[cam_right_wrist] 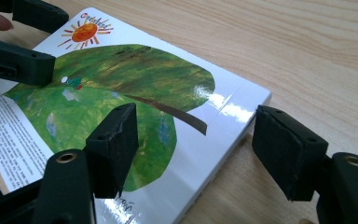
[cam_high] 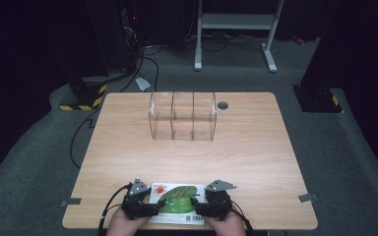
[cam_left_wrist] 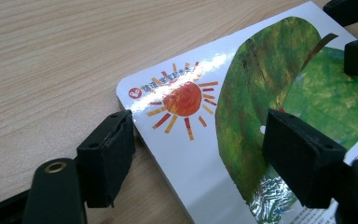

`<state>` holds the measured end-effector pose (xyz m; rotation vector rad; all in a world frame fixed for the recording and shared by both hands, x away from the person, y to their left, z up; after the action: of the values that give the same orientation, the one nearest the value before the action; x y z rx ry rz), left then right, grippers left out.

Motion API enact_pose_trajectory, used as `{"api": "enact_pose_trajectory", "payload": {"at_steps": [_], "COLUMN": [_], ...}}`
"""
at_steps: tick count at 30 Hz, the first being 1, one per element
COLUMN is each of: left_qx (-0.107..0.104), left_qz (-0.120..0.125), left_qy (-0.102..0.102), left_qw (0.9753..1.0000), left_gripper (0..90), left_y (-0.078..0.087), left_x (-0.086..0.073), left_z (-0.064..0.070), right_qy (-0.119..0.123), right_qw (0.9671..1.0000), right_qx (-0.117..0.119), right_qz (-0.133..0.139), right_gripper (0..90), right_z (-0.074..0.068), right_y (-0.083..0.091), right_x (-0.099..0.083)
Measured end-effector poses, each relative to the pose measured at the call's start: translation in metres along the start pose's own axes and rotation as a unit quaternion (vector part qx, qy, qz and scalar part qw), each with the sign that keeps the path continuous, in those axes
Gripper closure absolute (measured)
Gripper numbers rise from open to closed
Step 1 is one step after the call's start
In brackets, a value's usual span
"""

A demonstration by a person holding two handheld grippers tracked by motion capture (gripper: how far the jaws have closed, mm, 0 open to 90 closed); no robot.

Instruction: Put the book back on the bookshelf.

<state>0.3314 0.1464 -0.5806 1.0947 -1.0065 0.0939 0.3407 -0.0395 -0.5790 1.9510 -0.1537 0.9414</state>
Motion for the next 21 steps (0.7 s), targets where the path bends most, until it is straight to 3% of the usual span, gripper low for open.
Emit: {"api": "enact_pose_trajectory", "payload": {"at_steps": [8, 15, 21], "left_qx": [0.003, 0.007, 0.011], "left_qz": [0.01, 0.026, 0.04], "left_qy": [0.002, 0.015, 0.024], "left_qw": [0.9999, 0.9995, 0.9989], "left_gripper": [29.5, 33.4, 36.8], "left_y": [-0.002, -0.006, -0.014], "left_x": [0.002, 0.006, 0.013], "left_z": [-0.001, -0.002, -0.005], "right_qy": [0.005, 0.009, 0.002], "right_qw": [0.9999, 0.9993, 0.9989], "right_qx": [-0.012, -0.031, -0.042], "right_qz": [0.007, 0.017, 0.023], "right_gripper": [31.9, 34.9, 34.9], "right_z": [0.003, 0.008, 0.019], "right_y": [-0.001, -0.002, -0.005], "right_x": [0.003, 0.009, 0.016]}}
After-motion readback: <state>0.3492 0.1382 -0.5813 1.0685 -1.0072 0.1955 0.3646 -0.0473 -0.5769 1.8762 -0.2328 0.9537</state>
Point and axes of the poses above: each handheld gripper's, and its own axes: y roughly backward along the jaws, x roughly out of its top, z roughly to its right, the point moved 9 cm from there along -y, roughly forward along the jaws, and after that the axes turned 7 degrees about -y, right-handed, at the moved point
